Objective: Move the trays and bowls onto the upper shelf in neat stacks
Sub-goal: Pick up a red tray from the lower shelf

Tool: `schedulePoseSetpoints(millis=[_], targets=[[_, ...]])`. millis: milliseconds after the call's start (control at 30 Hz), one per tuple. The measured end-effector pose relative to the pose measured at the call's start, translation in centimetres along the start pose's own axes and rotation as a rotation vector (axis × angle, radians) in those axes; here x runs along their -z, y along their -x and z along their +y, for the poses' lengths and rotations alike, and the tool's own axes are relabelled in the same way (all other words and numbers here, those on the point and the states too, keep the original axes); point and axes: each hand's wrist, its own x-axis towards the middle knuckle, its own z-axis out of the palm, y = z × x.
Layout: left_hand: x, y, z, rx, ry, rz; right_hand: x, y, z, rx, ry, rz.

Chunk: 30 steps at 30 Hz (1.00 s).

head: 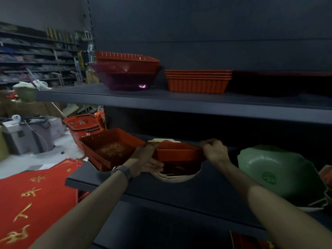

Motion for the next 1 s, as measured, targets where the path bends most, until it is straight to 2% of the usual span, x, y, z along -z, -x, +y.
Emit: schedulePoseSetpoints(millis=[167, 500, 633, 733, 833, 1000], targets=[[-0.7, -0.7, -0.4, -0.025, 0.042, -0.023, 0.2, -0.3, 0.3, -0.084, 0.022, -0.138], [-0.5, 0.2, -0.3, -0.068, 0.134, 0.009, 0.7, 1.4, -0.2, -0.075, -0.015, -0.157], [0.1, 1.1, 0.3, -0.053, 0.215, 0.049, 1.6, 2.5, -1.6, -0.019, -0.058, -0.158], [0.6, 2.9, 0.5, -0.085, 0.301, 0.015, 2.2, 3.1, -2.0, 0.047, -0.101, -0.139], [1.2, 5.1, 0.6, -0.139, 0.375, 0.011, 2.7, 4.4, -2.0, 0.033, -0.234, -0.239], [2.5, 8.8, 0.1, -0.178, 0.44, -0.016, 3.7, 7.6, -1.8, 0.066, -0.495, -0.279]])
